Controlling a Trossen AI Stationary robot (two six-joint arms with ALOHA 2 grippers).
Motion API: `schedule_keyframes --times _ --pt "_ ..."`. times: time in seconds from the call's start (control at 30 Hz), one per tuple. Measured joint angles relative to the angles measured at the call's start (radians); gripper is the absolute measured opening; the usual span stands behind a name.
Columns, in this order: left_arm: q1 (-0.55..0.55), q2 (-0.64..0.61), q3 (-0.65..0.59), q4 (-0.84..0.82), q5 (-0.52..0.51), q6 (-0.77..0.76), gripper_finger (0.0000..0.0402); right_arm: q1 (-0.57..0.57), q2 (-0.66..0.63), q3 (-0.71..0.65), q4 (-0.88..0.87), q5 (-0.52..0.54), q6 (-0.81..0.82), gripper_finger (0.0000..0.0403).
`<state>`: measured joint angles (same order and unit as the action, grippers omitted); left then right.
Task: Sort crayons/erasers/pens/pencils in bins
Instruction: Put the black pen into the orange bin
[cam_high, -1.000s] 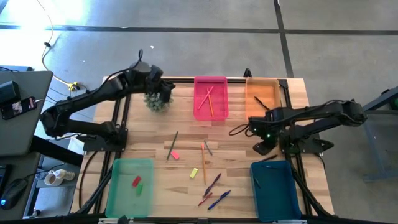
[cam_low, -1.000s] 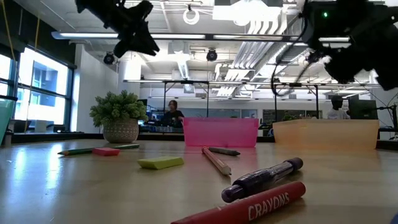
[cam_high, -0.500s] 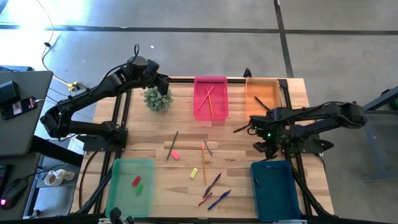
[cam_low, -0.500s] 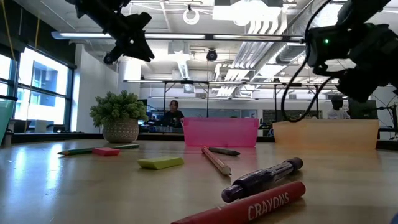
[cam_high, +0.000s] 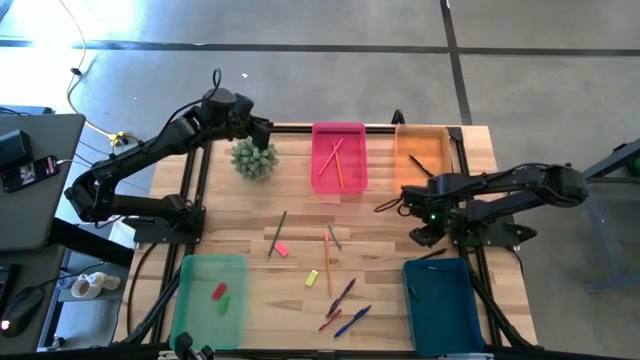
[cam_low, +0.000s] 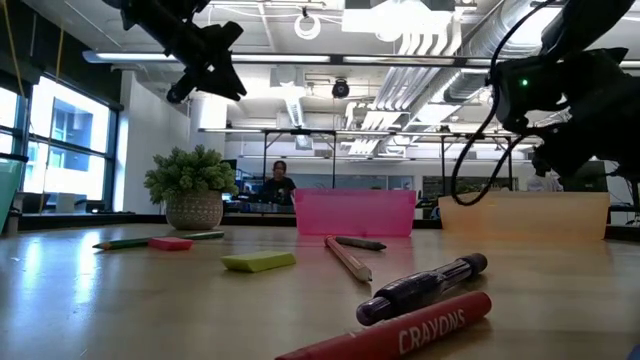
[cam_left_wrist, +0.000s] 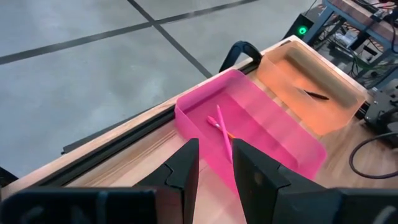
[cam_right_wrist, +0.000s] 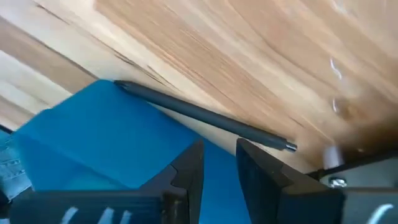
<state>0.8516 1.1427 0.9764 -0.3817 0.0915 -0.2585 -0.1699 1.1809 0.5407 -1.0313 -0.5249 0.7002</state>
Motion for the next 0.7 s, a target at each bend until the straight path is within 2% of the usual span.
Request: schedule_keyframes --times 0.3,0.7 --pt "0.000 0.000 0.000 -0.001 0.002 0.000 0.0085 0.000 0.130 0.000 0.006 -0.069 0.088 0.0087" --pt "0.000 0.000 0.000 -0.002 0.002 0.027 0.0085 0.049 0.143 0.000 0.034 -0.054 0.279 0.0087"
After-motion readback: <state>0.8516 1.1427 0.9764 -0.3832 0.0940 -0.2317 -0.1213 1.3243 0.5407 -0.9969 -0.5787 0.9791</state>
